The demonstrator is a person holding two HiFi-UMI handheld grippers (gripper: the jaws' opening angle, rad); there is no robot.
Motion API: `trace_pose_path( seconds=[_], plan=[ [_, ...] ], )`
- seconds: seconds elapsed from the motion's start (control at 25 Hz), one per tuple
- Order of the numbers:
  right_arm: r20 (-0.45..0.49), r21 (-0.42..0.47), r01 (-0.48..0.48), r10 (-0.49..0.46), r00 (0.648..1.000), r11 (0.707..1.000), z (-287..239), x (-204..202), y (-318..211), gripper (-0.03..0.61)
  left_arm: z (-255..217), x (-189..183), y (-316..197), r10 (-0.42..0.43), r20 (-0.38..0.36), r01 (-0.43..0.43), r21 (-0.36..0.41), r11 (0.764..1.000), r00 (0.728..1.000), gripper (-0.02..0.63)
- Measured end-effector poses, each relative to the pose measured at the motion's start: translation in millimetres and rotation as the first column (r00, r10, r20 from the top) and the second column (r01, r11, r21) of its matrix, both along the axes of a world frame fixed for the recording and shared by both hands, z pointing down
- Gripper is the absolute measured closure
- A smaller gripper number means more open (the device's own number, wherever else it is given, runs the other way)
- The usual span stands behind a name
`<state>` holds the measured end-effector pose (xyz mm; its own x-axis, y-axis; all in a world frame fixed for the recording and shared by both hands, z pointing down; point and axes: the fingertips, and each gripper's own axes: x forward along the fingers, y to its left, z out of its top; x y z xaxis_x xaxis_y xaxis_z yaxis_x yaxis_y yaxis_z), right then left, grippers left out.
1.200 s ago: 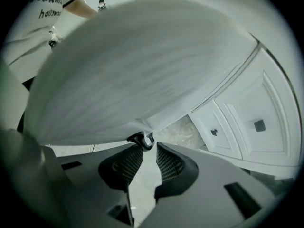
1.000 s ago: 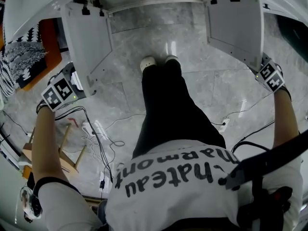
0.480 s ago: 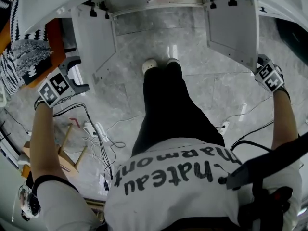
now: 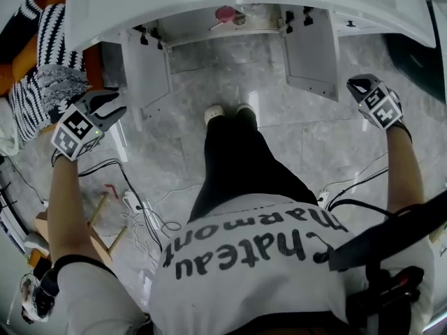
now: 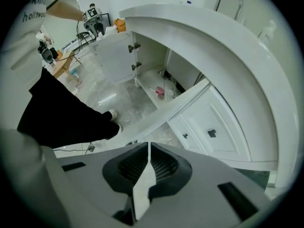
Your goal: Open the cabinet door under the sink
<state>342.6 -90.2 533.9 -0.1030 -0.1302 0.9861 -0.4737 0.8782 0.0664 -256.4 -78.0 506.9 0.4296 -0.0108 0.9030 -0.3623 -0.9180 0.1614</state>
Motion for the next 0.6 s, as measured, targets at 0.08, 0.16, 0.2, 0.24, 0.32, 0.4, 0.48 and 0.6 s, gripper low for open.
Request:
trace_pose_path(
  seconds=[0.08,0.16,0.2,0.24,0.32,0.4,0.48,0.6],
  plan=[
    [0.042,0.041,-0.017,0.015,0.999,0.999,-14.2,-9.6,-9.0,0.554,-19.2,14.3,-10.5,-0.041,-0.036,0.043,0.067,0.997,0.999,0.520],
    [0.096,0.073,-0.035,0.028,0.995,0.997,-27.3,-23.0,-14.1,0.554,-38.5,34.5,-17.4,-0.055,-0.082,0.066,0.130,0.989,0.995,0.549],
    [0.126,0.084,-0.043,0.033,0.992,0.996,-34.2,-31.1,-15.6,0.554,-47.7,46.2,-19.6,-0.052,-0.102,0.068,0.161,0.985,0.993,0.564],
    [0.162,0.094,-0.057,0.041,0.986,0.994,-41.5,-40.2,-17.1,0.554,-56.8,59.0,-21.5,-0.042,-0.120,0.065,0.191,0.980,0.992,0.570],
    [0.254,0.113,-0.100,0.068,0.965,0.989,-56.8,-61.1,-21.8,0.554,-74.7,87.6,-24.9,-0.014,-0.156,0.052,0.244,0.968,0.988,0.590],
    [0.343,0.133,-0.133,0.081,0.936,0.982,-72.9,-84.5,-21.2,0.554,-90.5,117.6,-22.4,0.014,-0.184,0.040,0.286,0.957,0.983,0.594],
    [0.414,0.143,-0.146,0.075,0.907,0.979,-88.7,-110.7,-14.7,0.554,-105.5,145.1,-17.4,0.021,-0.227,0.054,0.318,0.947,0.974,0.598],
    [0.511,0.161,-0.144,0.043,0.859,0.976,-115.2,-154.8,-13.2,0.557,-128.4,178.6,-17.6,0.005,-0.324,0.111,0.338,0.934,0.946,0.598]
  ],
)
